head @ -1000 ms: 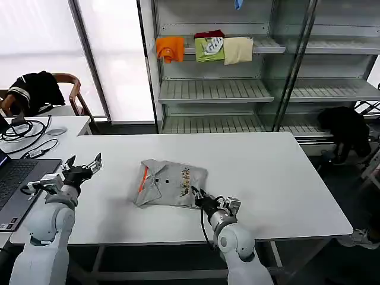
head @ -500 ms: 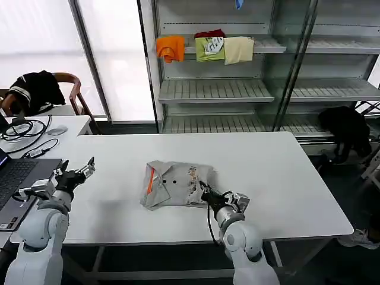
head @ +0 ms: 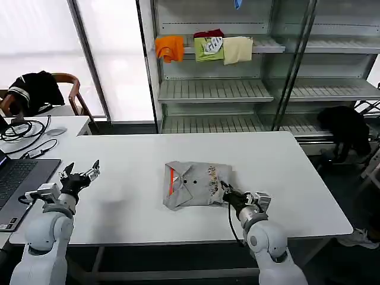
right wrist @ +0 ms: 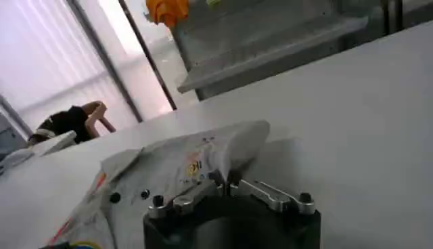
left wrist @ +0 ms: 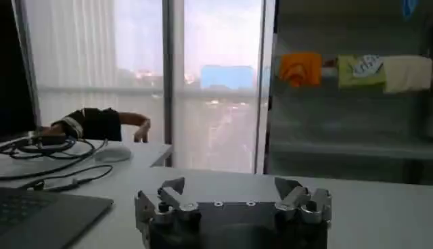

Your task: Fold and organize the clothes.

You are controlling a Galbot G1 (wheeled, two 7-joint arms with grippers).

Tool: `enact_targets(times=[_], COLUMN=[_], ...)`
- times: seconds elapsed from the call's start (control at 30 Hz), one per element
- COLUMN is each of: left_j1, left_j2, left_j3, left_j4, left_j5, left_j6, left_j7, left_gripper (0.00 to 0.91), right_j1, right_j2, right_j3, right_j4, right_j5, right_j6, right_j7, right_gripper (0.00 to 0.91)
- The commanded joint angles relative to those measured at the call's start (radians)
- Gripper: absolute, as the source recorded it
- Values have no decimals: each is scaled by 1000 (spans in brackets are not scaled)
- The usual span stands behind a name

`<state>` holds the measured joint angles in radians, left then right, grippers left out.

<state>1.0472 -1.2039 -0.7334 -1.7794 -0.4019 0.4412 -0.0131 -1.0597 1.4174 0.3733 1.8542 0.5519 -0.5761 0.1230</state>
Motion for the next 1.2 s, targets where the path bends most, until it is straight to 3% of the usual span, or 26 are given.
enact_targets(times=[0.03,0.1,0.3,0.43,0.5,0.67,0.77,0.9,1.2], left_j1=[14,18,30,40,45,59,63,64,63], left_j2=[-3,-5,-9,-5,-3,2,1,-6,-22], left_j3=[-1,0,1,-3,-8,-18,-20,-16,-7], left_j4=[-1,-2,-11,-14,-13,-6,-2,1,-12], left_j5=[3,3,2,0,-1,-6,-15,-23,-21], left_j6=[-5,-7,-12,-21,-26,-43,-49,-51,-51], left_j7=[4,4,9,16,20,28,31,31,32], left_gripper=[907,907,907,907,907,907,907,907,907], right_j1=[-7,-11,-39,-61,-67,-45,-32,-26,-35], right_j2=[-97,-83,-7,-35,-61,-111,-135,-141,-139], right_j3=[12,14,38,33,50,128,171,184,182], right_j4=[7,6,42,109,131,101,84,79,82], right_j5=[-67,-104,-344,-460,-577,-626,-584,-541,-546], right_j6=[-3,-4,-1,26,56,49,21,5,12], right_j7=[-26,-42,-117,-133,-140,-134,-147,-160,-169], right_gripper=[907,907,907,907,907,907,907,907,907])
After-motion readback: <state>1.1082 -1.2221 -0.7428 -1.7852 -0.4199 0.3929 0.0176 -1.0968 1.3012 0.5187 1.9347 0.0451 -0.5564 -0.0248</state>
